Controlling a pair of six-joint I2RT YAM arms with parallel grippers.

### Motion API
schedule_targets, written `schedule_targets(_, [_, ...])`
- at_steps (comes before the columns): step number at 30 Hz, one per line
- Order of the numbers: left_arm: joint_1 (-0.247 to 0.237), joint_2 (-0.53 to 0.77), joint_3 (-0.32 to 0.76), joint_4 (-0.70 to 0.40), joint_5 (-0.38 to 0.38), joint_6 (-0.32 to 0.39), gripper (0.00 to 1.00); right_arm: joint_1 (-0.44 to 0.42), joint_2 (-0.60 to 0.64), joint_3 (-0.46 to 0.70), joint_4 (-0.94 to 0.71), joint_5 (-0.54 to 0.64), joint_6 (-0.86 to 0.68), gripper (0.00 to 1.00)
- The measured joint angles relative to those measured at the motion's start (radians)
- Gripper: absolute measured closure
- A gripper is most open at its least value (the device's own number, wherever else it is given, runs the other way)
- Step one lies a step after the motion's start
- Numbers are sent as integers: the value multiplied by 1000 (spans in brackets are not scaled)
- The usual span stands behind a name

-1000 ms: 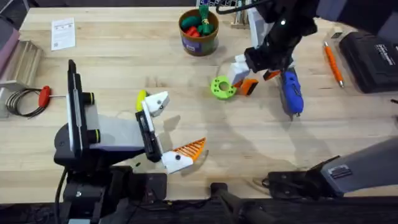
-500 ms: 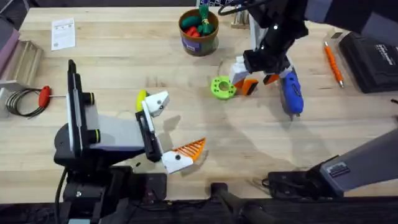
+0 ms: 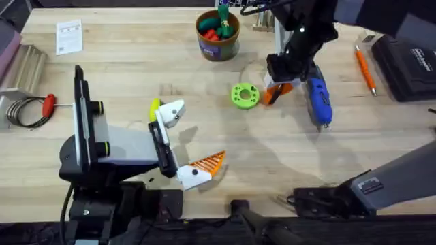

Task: Pick up the gripper from the table and insert it into the empty holder that is missing its gripper. Then pick up a screw, insert it into the mounting hole, and use the screwdriver to tighten it. Finally, clean up the table by picking up the vegetable and placing it into the bucket.

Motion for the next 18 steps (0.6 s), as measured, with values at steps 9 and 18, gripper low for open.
schedule_targets(9, [0, 0, 0, 0, 0, 0, 15, -10, -34, 0, -6, 0, 0, 991])
schedule_targets(18, [0, 0, 0, 0, 0, 0, 15, -35, -304, 0, -7, 0, 11, 992])
